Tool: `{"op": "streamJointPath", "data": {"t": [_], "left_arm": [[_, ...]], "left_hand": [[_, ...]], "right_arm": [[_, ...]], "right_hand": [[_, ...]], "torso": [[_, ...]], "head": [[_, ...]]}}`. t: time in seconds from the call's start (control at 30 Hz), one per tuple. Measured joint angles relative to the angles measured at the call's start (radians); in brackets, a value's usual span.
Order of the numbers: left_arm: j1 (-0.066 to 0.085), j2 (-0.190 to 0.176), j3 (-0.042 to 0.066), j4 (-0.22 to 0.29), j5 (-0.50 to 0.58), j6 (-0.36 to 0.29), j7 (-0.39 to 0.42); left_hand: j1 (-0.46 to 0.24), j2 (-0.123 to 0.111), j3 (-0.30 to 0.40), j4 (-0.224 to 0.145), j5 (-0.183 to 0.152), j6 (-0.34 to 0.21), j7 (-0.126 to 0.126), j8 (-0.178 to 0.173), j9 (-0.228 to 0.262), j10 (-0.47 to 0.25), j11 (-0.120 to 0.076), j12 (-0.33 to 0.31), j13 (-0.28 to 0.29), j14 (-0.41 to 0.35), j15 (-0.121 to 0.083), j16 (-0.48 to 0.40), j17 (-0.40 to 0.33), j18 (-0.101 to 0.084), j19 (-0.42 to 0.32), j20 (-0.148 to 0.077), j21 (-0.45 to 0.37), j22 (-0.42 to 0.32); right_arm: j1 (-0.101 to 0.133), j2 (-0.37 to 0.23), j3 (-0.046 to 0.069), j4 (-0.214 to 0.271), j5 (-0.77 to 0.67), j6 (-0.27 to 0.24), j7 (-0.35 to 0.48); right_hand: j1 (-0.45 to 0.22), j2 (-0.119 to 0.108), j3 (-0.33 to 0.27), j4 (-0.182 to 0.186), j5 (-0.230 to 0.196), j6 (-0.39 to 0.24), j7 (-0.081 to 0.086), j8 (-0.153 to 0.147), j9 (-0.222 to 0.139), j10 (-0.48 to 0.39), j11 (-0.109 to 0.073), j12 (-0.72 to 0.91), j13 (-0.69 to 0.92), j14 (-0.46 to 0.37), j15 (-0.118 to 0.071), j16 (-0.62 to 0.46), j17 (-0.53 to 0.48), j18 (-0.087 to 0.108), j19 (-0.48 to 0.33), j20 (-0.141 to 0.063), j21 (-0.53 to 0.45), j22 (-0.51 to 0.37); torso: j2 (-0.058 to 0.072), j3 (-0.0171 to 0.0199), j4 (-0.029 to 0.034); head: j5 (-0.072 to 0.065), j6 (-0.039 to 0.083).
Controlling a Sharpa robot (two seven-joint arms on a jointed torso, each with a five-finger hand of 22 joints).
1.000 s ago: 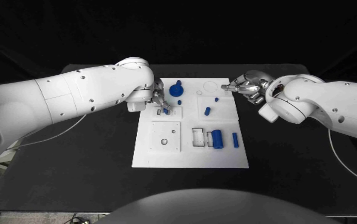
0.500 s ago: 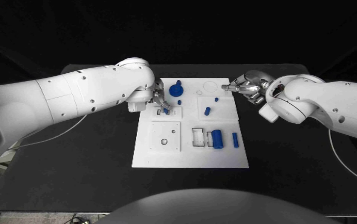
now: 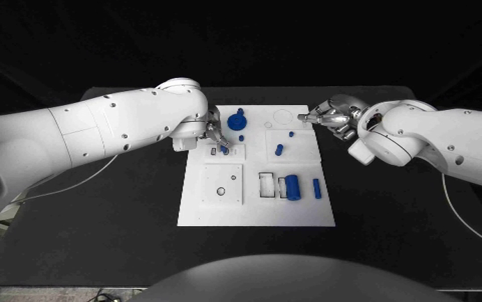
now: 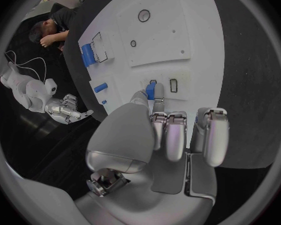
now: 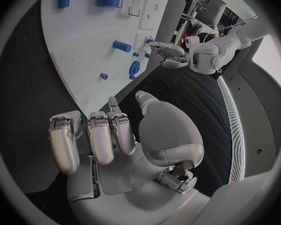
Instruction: Assemble the parts on the task board
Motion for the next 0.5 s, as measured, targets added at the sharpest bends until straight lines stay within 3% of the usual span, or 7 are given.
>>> {"op": "streamJointPath", "data": {"t": [0.5], "left_arm": [[-0.004,0.003,0.000,-0.008,0.003,0.006,0.000]], "left_hand": [[-0.004,0.004,0.000,0.000,-0.004,0.002,0.002,-0.006,0.000,0.000,0.000,0.000,0.000,0.000,0.000,0.000,0.000,0.000,0.004,0.004,0.000,0.000]], "right_arm": [[0.000,0.001,0.000,0.001,0.000,0.000,0.000]], "right_hand": [[0.000,0.000,0.000,0.000,0.000,0.000,0.000,0.000,0.000,0.000,0.000,0.000,0.000,0.000,0.000,0.000,0.000,0.000,0.000,0.000,0.000,0.000]], "torso": [[0.000,0.0000,0.0000]], "head": [[-0.005,0.000]]}}
